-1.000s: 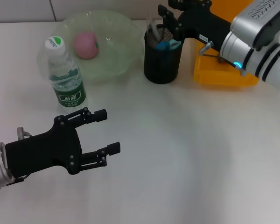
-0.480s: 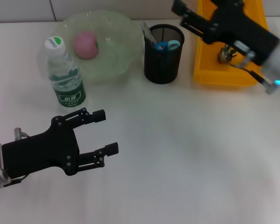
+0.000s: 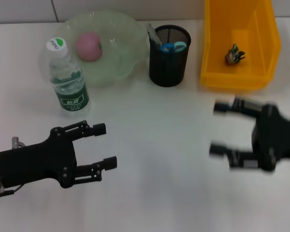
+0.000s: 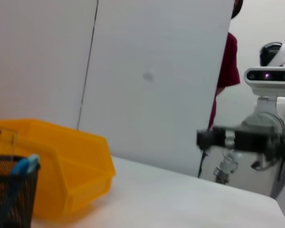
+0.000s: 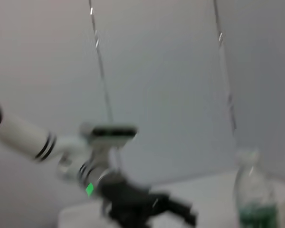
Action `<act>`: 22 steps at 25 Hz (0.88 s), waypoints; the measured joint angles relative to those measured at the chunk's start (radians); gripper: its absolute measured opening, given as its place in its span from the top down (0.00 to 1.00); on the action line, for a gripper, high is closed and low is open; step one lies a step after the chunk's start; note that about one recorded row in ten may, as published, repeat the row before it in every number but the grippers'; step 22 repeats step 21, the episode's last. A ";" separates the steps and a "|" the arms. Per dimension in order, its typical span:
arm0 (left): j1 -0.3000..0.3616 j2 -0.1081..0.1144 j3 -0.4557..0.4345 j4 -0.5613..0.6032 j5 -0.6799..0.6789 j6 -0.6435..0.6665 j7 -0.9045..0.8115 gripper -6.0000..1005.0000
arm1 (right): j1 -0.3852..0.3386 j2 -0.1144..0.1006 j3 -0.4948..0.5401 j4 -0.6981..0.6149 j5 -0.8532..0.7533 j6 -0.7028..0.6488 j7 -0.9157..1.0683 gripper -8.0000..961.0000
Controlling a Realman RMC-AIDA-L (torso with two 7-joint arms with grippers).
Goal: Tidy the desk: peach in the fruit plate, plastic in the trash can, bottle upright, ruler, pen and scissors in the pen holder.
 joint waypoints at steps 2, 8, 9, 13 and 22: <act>-0.006 0.004 0.003 0.001 0.019 0.000 -0.009 0.20 | -0.003 0.010 0.010 0.012 -0.064 -0.006 0.002 0.14; -0.014 0.005 0.005 0.001 0.034 0.001 -0.009 0.20 | 0.002 0.039 0.012 0.018 -0.141 0.015 0.003 0.14; -0.017 0.005 0.006 0.001 0.036 0.001 -0.010 0.20 | 0.010 0.039 0.012 0.028 -0.143 0.024 0.003 0.14; -0.018 0.005 0.012 0.001 0.038 0.003 -0.011 0.20 | 0.021 0.039 0.015 0.044 -0.143 0.029 0.003 0.14; -0.014 0.006 0.014 0.001 0.039 0.004 -0.011 0.20 | 0.029 0.040 0.019 0.052 -0.139 0.037 0.005 0.14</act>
